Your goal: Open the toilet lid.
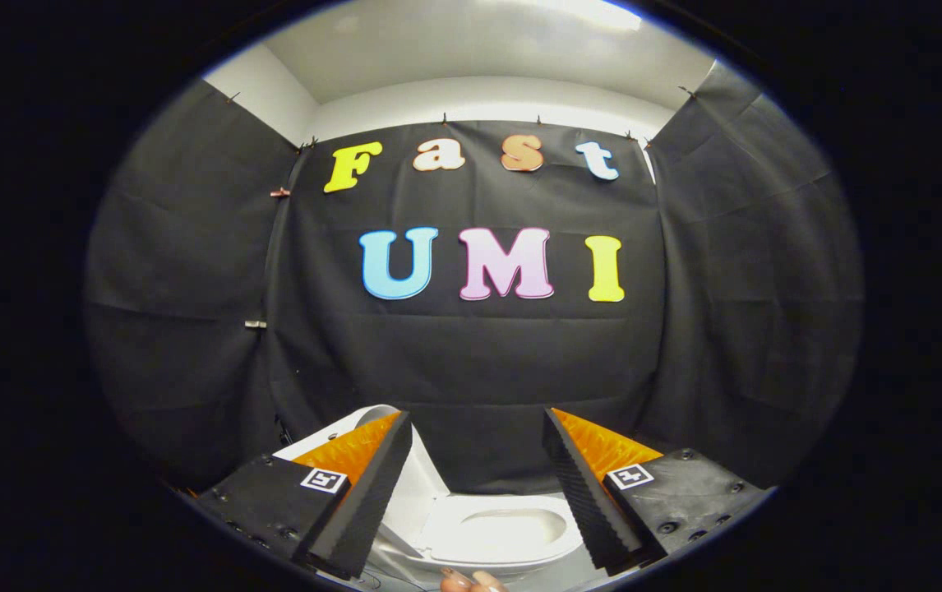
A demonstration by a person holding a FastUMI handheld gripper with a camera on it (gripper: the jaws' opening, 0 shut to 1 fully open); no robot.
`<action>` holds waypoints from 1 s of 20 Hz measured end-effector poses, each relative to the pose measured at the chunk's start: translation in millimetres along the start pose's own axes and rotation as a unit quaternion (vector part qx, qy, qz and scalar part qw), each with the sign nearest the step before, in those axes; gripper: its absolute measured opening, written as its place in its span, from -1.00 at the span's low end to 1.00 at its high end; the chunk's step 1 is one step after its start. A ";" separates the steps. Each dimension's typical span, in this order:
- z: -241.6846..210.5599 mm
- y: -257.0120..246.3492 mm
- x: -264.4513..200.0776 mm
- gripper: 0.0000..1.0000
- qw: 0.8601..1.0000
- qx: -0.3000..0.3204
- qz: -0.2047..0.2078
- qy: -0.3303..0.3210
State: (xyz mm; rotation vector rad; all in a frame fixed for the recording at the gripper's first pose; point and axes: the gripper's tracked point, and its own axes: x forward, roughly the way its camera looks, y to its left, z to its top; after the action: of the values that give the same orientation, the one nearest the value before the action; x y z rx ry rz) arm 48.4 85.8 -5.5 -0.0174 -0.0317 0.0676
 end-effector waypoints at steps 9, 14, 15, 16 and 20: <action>25.3 -37.6 -35.8 0.98 1.000 -0.010 -0.021 0.000; 32.4 -37.0 -45.4 0.98 1.000 -0.013 -0.015 -0.007; 31.8 -34.8 -45.4 0.98 1.000 -0.013 -0.012 -0.007; 32.7 -33.6 -46.7 0.98 1.000 -0.014 -0.010 -0.006; 35.7 -29.5 -49.2 0.98 1.000 -0.021 -0.005 -0.008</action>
State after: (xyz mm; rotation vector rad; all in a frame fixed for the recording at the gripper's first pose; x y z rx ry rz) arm 0.2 53.6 29.2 -0.0577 -0.0485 0.0562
